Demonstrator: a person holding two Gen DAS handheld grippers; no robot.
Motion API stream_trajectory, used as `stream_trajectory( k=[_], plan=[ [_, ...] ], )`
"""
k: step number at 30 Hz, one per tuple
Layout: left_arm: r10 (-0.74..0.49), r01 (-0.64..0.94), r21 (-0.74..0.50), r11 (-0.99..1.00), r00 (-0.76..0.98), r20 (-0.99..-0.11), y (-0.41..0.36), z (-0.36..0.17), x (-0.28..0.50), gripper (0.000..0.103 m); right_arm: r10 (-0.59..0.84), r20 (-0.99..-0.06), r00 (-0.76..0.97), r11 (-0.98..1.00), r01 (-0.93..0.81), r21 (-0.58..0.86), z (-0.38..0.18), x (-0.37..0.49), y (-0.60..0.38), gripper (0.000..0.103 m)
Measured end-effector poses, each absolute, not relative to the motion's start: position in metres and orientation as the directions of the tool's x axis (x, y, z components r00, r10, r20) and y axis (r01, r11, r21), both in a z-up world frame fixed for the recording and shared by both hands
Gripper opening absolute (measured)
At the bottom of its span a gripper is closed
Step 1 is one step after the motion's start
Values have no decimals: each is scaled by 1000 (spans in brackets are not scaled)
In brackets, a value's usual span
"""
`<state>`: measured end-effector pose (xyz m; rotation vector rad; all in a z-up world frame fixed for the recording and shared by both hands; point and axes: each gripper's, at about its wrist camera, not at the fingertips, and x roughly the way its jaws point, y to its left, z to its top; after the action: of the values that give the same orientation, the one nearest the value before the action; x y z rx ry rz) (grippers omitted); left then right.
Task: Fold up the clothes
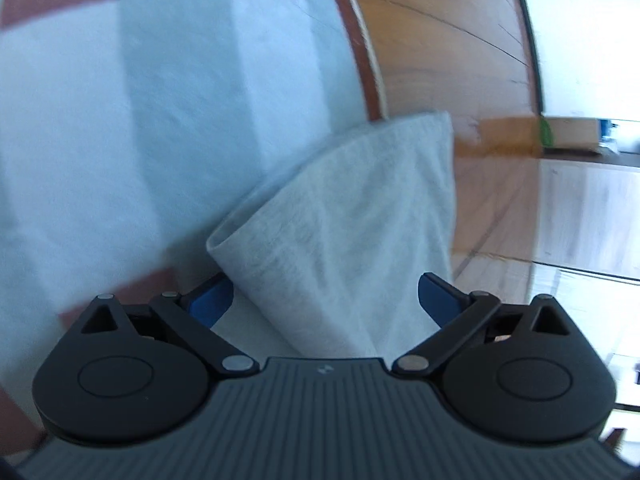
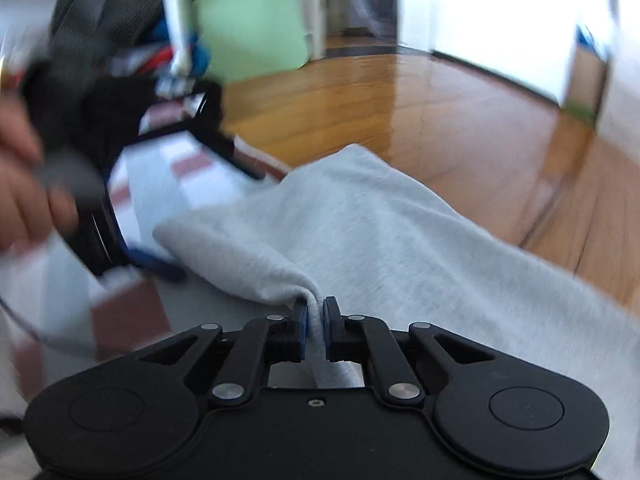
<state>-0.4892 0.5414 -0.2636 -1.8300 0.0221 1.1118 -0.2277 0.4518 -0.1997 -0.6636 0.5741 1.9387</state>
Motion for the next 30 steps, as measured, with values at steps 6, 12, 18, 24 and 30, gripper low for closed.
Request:
stream_trajectory(
  k=[6, 12, 18, 24, 30],
  plan=[
    [425, -414, -771, -484, 659, -620, 559, -270, -457, 69, 655, -614, -441, -370, -895, 249, -187, -206, 445, 9],
    [451, -740, -658, -143, 543, -709, 569, -222, -405, 8, 638, -615, -463, -316, -886, 340, -190, -190, 435, 18],
    [579, -925, -239, 296, 373, -725, 539, -164, -310, 7, 604, -653, -458, -219, -882, 417, -187, -137, 399, 50],
    [509, -768, -324, 552, 619, -599, 508, -118, -226, 6, 686, -681, -255, 60, -914, 402, -175, -33, 346, 52],
    [174, -463, -469, 752, 827, -535, 458, -116, -117, 20, 703, -708, -75, 278, -886, 370, -177, 35, 304, 53]
  ],
)
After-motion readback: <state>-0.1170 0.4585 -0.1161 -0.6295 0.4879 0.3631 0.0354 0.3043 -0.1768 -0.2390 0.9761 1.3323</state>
